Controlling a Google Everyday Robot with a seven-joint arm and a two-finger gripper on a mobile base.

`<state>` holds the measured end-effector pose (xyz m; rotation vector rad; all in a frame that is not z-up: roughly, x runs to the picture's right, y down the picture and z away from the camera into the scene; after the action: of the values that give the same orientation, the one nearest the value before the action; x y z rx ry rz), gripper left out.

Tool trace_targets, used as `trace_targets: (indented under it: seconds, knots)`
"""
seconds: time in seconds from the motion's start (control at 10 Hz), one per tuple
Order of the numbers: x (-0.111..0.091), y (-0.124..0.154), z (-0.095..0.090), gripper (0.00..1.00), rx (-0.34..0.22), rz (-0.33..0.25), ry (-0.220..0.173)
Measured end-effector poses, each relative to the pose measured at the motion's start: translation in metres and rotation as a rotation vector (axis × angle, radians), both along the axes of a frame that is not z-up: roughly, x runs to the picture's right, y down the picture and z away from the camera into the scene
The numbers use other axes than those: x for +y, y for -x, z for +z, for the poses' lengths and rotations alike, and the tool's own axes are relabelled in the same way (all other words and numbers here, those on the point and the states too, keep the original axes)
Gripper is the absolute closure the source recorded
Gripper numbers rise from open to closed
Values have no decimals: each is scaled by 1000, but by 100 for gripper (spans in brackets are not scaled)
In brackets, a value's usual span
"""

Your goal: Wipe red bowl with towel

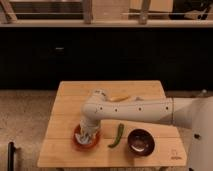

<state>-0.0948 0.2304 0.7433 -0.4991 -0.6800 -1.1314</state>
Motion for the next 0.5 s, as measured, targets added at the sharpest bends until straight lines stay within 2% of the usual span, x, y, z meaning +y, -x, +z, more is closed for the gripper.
trace_targets:
  seconds: [0.5]
  knots:
    - [-12, 3, 21, 100, 14, 0, 0]
